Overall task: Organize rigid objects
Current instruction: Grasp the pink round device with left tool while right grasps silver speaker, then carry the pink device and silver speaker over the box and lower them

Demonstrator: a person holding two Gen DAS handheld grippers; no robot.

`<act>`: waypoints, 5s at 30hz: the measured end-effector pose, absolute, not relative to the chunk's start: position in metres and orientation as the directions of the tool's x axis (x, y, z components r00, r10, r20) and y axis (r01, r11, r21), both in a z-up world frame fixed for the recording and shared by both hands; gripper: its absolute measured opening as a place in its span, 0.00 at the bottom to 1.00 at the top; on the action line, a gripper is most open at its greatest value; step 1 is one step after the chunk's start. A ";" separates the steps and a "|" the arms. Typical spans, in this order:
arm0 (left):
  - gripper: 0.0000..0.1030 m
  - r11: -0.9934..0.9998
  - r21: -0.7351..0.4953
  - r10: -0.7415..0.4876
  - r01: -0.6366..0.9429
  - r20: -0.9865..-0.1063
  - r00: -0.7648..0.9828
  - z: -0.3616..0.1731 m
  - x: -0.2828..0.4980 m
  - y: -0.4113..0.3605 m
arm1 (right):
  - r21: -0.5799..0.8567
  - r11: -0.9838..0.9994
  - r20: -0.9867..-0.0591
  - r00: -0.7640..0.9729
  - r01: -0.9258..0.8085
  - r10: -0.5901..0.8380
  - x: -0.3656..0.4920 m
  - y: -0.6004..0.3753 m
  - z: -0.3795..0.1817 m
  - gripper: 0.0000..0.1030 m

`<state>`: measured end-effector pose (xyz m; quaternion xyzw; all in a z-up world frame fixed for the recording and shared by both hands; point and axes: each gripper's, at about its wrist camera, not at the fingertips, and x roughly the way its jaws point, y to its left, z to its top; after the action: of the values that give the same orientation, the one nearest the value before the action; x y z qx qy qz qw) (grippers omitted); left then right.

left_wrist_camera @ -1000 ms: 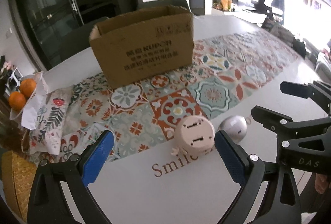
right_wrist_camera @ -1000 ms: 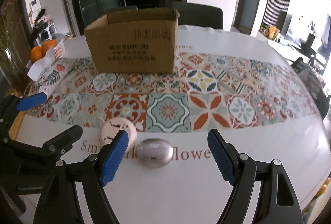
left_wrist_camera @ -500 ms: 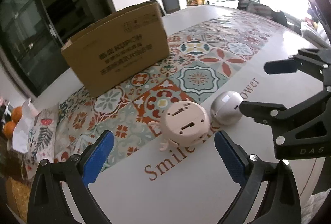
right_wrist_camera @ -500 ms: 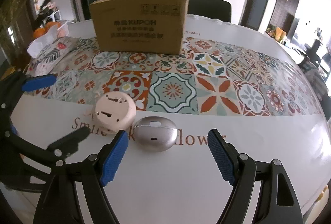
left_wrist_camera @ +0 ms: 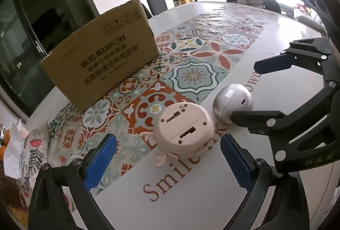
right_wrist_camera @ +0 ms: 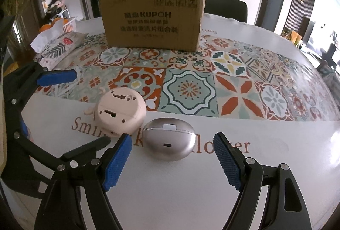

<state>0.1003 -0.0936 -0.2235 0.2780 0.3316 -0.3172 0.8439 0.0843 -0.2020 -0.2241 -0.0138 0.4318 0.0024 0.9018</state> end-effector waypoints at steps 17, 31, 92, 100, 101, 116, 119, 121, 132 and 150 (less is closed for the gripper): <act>0.97 0.536 0.336 -0.382 0.774 -0.722 0.577 -0.237 0.106 -0.107 | -0.025 0.999 -0.804 0.595 -0.029 -0.003 0.096 -0.204 -0.244 0.77; 0.96 0.477 0.351 -0.407 0.806 -0.725 0.556 -0.249 0.117 -0.120 | -0.007 0.999 -0.812 0.584 -0.042 0.018 0.107 -0.208 -0.253 0.76; 0.71 0.936 0.099 -0.233 0.337 -0.545 0.806 -0.080 0.142 -0.049 | 0.070 0.997 -0.601 0.799 0.018 0.028 0.125 -0.212 -0.095 0.62; 0.71 0.954 0.085 -0.208 0.287 -0.502 0.840 -0.046 0.149 -0.043 | 0.066 0.998 -0.549 0.835 -0.001 0.037 0.136 -0.208 -0.065 0.62; 0.71 0.954 0.080 -0.211 0.287 -0.499 0.841 -0.044 0.151 -0.042 | 0.063 0.998 -0.539 0.841 -0.002 0.036 0.137 -0.207 -0.060 0.62; 0.71 0.966 0.061 -0.199 0.251 -0.443 0.874 -0.007 0.182 -0.040 | 0.042 0.999 -0.452 0.891 -0.027 0.043 0.166 -0.202 -0.014 0.62; 0.71 0.970 0.061 -0.185 0.236 -0.444 0.877 -0.002 0.192 -0.040 | 0.039 0.999 -0.445 0.895 -0.024 0.039 0.176 -0.203 -0.006 0.62; 0.71 0.971 0.055 -0.184 0.232 -0.449 0.875 0.001 0.200 -0.040 | 0.037 0.999 -0.445 0.895 -0.022 0.036 0.183 -0.203 -0.003 0.62; 0.71 0.973 0.035 -0.187 0.230 -0.467 0.864 0.012 0.243 -0.044 | 0.051 0.998 -0.454 0.889 -0.038 0.057 0.227 -0.205 0.011 0.62; 0.71 0.967 0.007 -0.200 0.253 -0.593 0.780 -0.002 0.327 -0.057 | 0.075 0.997 -0.603 0.795 -0.030 0.069 0.317 -0.218 -0.004 0.62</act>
<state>0.3266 -0.0570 -0.0021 0.0430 0.3092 -0.1203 0.9424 0.3169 -0.2179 -0.0036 0.0306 0.3191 0.0262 0.9469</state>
